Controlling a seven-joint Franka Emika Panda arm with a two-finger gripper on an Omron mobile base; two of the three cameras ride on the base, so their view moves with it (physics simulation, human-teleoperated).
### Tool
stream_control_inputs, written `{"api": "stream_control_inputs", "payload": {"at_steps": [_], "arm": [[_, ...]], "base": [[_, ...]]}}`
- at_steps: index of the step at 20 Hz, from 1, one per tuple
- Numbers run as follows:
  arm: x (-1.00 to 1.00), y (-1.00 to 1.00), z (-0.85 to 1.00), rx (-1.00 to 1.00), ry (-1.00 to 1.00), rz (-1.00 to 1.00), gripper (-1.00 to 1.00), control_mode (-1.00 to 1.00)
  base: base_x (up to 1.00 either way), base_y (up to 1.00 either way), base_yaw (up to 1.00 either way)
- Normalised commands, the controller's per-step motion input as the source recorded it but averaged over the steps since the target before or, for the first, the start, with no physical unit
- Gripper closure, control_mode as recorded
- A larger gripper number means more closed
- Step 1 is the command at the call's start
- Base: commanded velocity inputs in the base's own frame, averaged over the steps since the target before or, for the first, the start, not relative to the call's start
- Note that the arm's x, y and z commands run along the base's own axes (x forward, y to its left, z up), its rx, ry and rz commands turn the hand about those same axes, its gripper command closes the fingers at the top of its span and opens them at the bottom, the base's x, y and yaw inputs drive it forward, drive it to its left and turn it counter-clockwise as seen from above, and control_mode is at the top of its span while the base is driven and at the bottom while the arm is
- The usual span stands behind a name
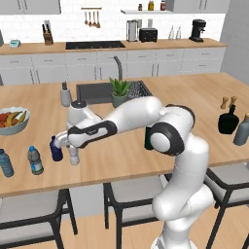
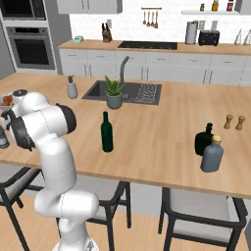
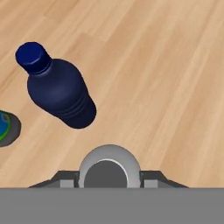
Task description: Move the plastic bottles in the middle to the plastics group, and the glass bottles in the middle to the glass group.
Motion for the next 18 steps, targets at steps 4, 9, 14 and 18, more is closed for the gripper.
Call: {"api": "stream_control_inputs", "payload": {"at_steps": [4, 9, 14, 18], "arm": [[0.08, 0.03, 0.0, 0.0, -0.02, 0.0, 1.0, -1.0], [0.19, 0.06, 0.0, 0.0, -0.01, 0.0, 1.0, -1.0], [0.08, 0.03, 0.0, 0.0, 0.0, 0.0, 1.0, -1.0], [0.0, 0.0, 0.0, 0.0, 0.0, 0.0, -1.0, -1.0]], "base": [[0.0, 0.0, 0.0], [0.0, 0.0, 0.0], [0.0, 0.0, 0.0], [0.0, 0.0, 0.0]]}}
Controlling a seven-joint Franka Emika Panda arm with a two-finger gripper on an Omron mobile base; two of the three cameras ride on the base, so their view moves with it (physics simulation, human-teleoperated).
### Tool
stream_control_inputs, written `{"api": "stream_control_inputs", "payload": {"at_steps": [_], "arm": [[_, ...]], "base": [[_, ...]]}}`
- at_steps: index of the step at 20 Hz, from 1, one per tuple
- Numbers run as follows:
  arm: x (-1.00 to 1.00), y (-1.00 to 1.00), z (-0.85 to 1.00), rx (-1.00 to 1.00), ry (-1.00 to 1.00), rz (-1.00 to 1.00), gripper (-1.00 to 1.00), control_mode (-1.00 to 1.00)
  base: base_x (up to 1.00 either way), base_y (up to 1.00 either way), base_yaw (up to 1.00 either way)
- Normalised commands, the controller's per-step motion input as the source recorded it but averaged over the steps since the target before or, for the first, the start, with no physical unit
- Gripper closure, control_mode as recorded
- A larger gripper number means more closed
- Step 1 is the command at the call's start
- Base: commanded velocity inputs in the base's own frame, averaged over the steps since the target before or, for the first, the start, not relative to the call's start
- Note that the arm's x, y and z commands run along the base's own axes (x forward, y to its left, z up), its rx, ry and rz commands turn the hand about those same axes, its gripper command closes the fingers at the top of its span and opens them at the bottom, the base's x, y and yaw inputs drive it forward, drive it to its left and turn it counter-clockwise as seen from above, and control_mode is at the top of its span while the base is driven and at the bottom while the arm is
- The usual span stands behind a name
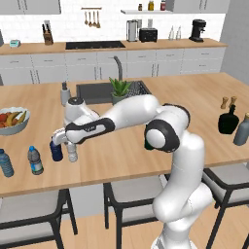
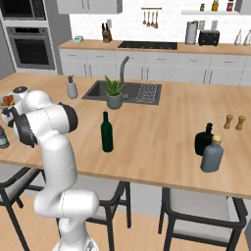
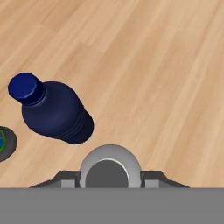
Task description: Move the plastic bottles in the middle to the plastics group, and the glass bottles in the middle to the glass group.
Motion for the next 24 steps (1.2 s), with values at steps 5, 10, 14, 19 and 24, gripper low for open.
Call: {"api": "stream_control_inputs", "payload": {"at_steps": [5, 10, 14, 19, 24], "arm": [[0.0, 0.0, 0.0, 0.0, 0.0, 0.0, -1.0, -1.0], [0.0, 0.0, 0.0, 0.0, -0.01, 0.0, -1.0, -1.0], [0.0, 0.0, 0.04, 0.0, 0.0, 0.0, -1.0, -1.0], [-0.13, -0.11, 0.48, 0.0, -0.02, 0.0, -1.0, -1.0], [-0.47, -0.5, 0.4, 0.01, -0.04, -0.06, -1.0, -1.0]], "base": [[0.0, 0.0, 0.0], [0.0, 0.0, 0.0], [0.0, 0.0, 0.0], [0.0, 0.0, 0.0], [0.0, 0.0, 0.0]]}}
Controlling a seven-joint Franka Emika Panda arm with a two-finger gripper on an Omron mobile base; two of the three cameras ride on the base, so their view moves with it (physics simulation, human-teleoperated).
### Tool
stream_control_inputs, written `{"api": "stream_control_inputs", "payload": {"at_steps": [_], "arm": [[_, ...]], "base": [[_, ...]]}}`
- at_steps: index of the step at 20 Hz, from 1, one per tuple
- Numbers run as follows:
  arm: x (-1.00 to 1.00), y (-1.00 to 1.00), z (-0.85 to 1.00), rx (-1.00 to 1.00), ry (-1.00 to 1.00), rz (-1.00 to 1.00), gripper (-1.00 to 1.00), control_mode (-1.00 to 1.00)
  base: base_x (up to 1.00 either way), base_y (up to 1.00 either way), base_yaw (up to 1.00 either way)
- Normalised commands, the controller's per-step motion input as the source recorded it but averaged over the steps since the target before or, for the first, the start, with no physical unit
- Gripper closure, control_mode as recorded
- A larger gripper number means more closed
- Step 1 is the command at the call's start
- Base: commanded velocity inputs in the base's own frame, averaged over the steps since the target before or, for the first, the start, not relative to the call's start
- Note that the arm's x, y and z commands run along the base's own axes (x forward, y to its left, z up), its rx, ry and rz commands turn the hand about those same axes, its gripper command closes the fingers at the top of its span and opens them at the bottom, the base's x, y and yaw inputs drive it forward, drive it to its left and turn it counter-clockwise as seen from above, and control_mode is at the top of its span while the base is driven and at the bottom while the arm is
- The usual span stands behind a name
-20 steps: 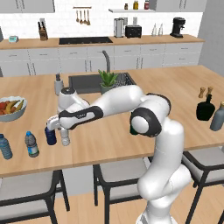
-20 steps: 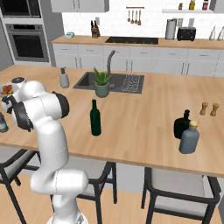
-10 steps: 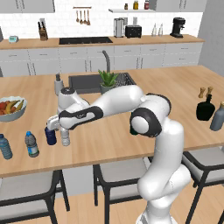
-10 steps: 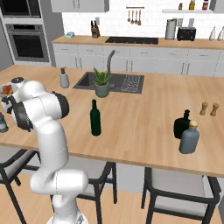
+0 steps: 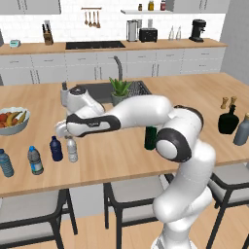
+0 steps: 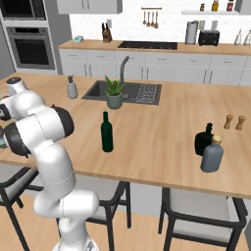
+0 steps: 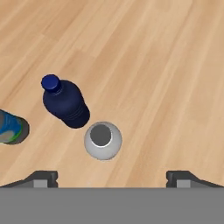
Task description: Move the plastic bottles in the middle to the plastics group, and the glass bottles in the middle to the glass group.
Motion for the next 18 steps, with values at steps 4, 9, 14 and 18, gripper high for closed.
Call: {"api": "stream_control_inputs", "payload": {"at_steps": [4, 9, 14, 18], "arm": [[-0.54, -0.71, 0.15, 0.0, 0.0, -0.16, -1.0, -1.0], [-0.57, -0.81, 0.1, 0.0, 0.0, -0.2, -1.0, -1.0], [-0.47, -0.89, 0.0, 0.0, 0.0, -0.24, -1.0, -1.0], [-0.46, -0.9, 0.03, 0.0, 0.0, -0.25, -1.0, -1.0]], "base": [[0.0, 0.0, 0.0], [0.0, 0.0, 0.0], [0.0, 0.0, 0.0], [0.0, 0.0, 0.0]]}}
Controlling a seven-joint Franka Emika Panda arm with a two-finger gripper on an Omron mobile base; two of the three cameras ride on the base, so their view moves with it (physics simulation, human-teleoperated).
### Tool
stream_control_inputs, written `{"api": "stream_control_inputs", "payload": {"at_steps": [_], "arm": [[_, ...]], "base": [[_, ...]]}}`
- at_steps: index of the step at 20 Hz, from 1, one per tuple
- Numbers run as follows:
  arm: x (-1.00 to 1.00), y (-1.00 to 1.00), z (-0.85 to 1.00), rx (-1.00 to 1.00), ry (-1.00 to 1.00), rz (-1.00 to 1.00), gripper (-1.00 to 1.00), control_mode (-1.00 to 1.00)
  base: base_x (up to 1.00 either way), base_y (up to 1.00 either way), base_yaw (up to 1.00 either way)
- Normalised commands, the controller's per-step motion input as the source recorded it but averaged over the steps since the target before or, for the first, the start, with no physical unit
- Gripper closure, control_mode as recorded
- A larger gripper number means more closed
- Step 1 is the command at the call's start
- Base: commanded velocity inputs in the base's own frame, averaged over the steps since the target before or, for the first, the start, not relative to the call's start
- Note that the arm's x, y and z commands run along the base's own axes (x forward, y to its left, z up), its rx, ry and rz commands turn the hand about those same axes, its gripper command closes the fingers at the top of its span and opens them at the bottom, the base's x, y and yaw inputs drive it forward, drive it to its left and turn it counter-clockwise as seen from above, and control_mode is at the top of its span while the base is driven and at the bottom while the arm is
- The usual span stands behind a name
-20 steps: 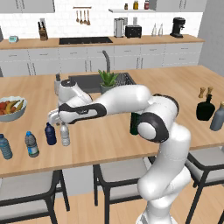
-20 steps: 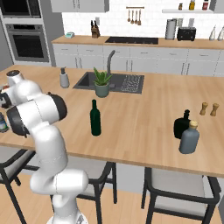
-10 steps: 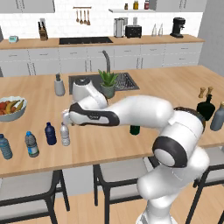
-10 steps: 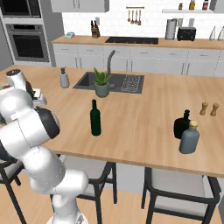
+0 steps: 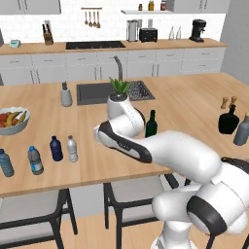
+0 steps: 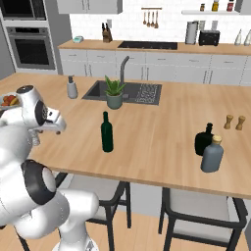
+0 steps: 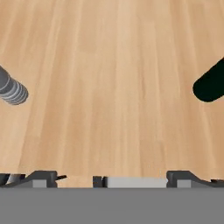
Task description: Move the plastic bottles in the middle to the plastics group, and the glass bottles in the middle to the glass group.
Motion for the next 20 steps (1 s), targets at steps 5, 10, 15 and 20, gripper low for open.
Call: {"api": "stream_control_inputs", "payload": {"at_steps": [5, 10, 15, 20], "arm": [[-0.37, -0.88, 0.09, 0.0, 0.0, -0.23, -1.0, -1.0], [-0.04, -0.65, 0.31, 0.0, 0.0, -0.18, -1.0, -1.0], [0.01, -0.56, 0.45, -0.03, 0.0, -0.09, -1.0, -1.0], [0.42, -0.44, 0.05, -0.04, -0.02, 0.04, -1.0, -1.0]], "base": [[0.0, 0.0, 0.0], [0.0, 0.0, 0.0], [0.0, 0.0, 0.0], [0.0, 0.0, 0.0]]}}
